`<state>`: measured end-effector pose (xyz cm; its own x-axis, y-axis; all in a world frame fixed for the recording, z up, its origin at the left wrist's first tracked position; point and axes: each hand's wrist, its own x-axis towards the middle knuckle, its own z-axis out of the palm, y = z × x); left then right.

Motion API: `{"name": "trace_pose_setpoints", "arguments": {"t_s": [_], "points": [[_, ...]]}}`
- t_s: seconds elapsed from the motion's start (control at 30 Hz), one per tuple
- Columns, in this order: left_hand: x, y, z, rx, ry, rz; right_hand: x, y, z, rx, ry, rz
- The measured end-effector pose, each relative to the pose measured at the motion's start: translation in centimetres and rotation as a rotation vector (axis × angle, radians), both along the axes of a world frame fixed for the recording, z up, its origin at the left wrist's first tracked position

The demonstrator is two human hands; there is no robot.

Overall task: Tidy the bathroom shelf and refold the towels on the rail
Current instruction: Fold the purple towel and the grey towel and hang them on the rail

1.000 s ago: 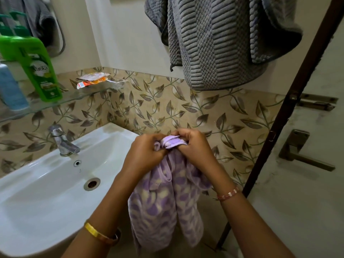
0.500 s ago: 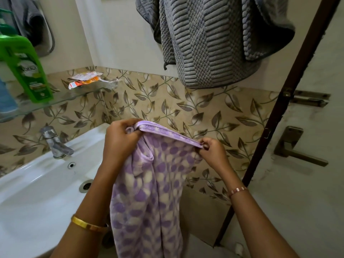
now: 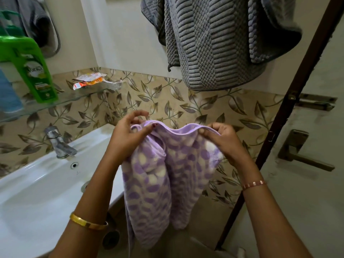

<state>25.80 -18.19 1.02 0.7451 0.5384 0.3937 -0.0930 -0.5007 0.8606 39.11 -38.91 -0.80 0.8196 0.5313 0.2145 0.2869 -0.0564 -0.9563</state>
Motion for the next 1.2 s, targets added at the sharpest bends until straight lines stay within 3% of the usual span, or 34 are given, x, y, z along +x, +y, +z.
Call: {"name": "trace_pose_setpoints", "arguments": {"t_s": [0.1, 0.23, 0.3, 0.37, 0.47, 0.67, 0.8, 0.97, 1.2], "points": [[0.9, -0.7, 0.5, 0.201, 0.160, 0.168, 0.4, 0.5, 0.2, -0.036, 0.068, -0.093], [1.5, 0.0, -0.1, 0.264, 0.494, 0.139, 1.5, 0.5, -0.1, 0.024, 0.182, -0.291], [1.7, 0.4, -0.6, 0.265, 0.557, 0.135, 1.7, 0.5, -0.5, 0.039, 0.189, -0.344], [1.6, 0.6, -0.9, 0.117, 0.501, 0.100, 1.5, 0.6, -0.7, 0.022, 0.182, -0.351], [1.5, 0.2, -1.1, -0.268, 0.294, -0.008, 1.1, 1.0, -0.9, -0.035, 0.187, -0.308], [2.3, -2.7, -1.5, -0.622, 0.136, -0.238, -0.5, 1.6, -0.1, -0.063, 0.221, -0.103], [2.8, -4.5, -1.6, -0.612, 0.077, -0.284, -1.9, 1.7, 0.8, 0.021, 0.312, 0.073], [2.9, -5.6, -1.4, -0.332, 0.009, -0.158, -2.9, 1.3, 1.8, 0.006, 0.264, 0.239], [2.1, -6.1, -0.6, -0.178, -0.017, -0.343, -3.4, 1.8, 2.4, -0.005, 0.025, 0.042]]}}
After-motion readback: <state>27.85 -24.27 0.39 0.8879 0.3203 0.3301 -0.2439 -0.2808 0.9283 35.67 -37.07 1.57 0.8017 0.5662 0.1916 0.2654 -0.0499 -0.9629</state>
